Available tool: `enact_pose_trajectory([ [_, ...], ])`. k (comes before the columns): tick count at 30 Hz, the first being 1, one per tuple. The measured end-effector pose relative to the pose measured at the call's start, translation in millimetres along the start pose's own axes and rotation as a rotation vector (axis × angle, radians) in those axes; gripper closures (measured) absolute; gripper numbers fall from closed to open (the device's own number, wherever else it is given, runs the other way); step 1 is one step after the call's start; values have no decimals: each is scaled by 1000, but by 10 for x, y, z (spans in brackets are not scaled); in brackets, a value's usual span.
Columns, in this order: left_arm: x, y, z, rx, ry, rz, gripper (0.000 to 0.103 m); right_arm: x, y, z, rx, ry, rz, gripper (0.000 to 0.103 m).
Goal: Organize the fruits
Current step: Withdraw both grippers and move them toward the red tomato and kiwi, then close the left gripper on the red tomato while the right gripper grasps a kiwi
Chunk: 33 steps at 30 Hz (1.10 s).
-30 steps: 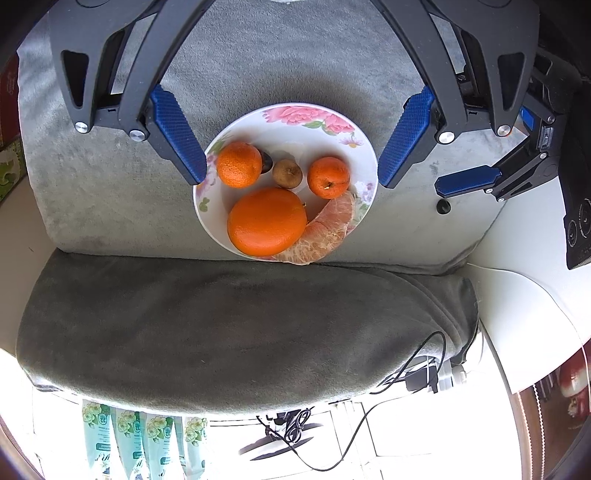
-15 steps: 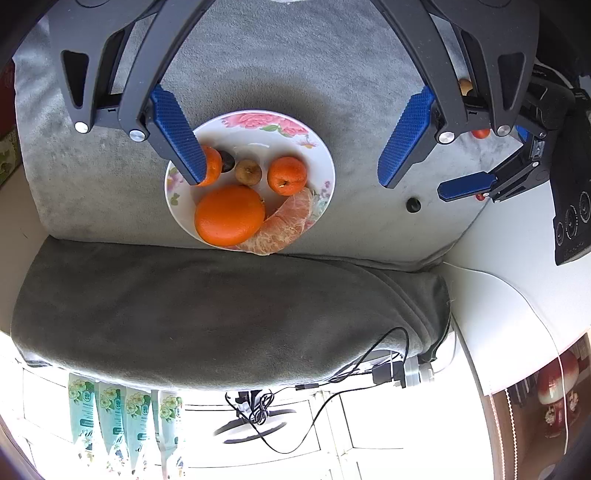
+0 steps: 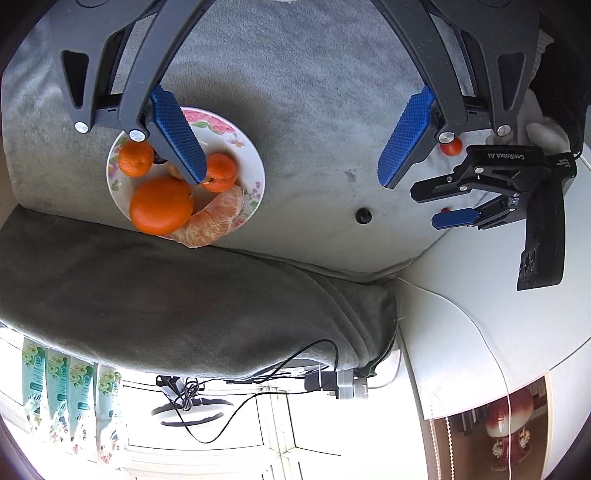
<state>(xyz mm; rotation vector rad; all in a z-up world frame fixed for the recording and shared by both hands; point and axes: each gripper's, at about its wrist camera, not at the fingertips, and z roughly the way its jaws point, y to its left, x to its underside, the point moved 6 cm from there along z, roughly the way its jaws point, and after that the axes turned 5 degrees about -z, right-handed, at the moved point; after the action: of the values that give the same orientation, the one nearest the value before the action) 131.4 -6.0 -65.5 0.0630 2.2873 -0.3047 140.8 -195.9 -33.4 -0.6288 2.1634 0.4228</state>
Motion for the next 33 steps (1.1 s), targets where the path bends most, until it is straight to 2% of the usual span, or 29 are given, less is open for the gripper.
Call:
enact_pose_trajectory([
  [10,189,907,-41,-159,15,-133,22,179,594,170,-100,63,-118,7],
  [17,323,1344,-83,-196,19,-232,22,309,949,312,-180,113,-162,7],
  [24,378,1597,-63,-207,20,-286,23,456,1251,452,-240,178,-198,22],
  [26,366,1647,-43,-211,14,-291,28,496,1309,479,-251,190,-207,24],
  [28,366,1703,-4,-207,20,-299,40,528,1352,508,-266,207,-207,31],
  [33,395,1763,73,-212,40,-295,44,586,1395,560,-294,239,-207,44],
])
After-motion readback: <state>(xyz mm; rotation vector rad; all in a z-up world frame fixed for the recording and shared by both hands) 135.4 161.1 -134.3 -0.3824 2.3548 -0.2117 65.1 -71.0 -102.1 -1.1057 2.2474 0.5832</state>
